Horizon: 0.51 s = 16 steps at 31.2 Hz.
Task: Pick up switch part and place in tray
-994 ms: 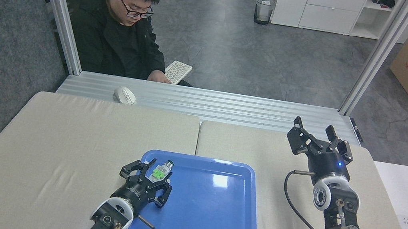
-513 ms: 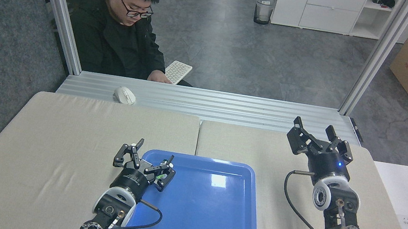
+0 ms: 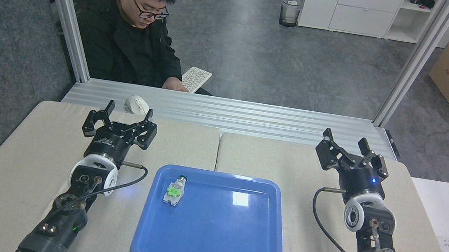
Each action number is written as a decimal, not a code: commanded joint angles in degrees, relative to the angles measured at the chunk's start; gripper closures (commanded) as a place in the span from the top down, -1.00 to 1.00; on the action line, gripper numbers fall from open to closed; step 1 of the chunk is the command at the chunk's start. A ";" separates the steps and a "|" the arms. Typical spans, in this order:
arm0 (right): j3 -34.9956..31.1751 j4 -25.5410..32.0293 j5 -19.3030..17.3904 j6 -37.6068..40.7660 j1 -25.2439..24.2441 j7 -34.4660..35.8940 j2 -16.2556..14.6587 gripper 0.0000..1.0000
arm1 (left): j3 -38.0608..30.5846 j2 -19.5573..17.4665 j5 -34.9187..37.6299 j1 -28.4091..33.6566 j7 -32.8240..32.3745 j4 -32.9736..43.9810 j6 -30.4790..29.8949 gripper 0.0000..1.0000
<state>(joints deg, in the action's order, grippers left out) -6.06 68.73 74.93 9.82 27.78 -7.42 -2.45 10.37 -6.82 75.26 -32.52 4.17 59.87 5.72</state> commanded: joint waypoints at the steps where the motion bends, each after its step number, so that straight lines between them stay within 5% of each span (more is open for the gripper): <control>1: 0.00 0.00 -0.05 0.02 -0.01 0.03 -0.01 1.00 | -5.01 -4.96 -3.63 -1.93 -0.31 0.68 2.54 1.00; 16: -0.09 0.00 -0.05 0.02 -0.01 0.03 -0.01 1.00 | -4.65 -4.61 -3.36 0.09 -0.48 1.65 2.28 1.00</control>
<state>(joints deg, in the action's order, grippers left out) -6.08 68.73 74.89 9.82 27.78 -7.42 -2.42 7.46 -9.66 72.33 -32.97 4.13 60.58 8.10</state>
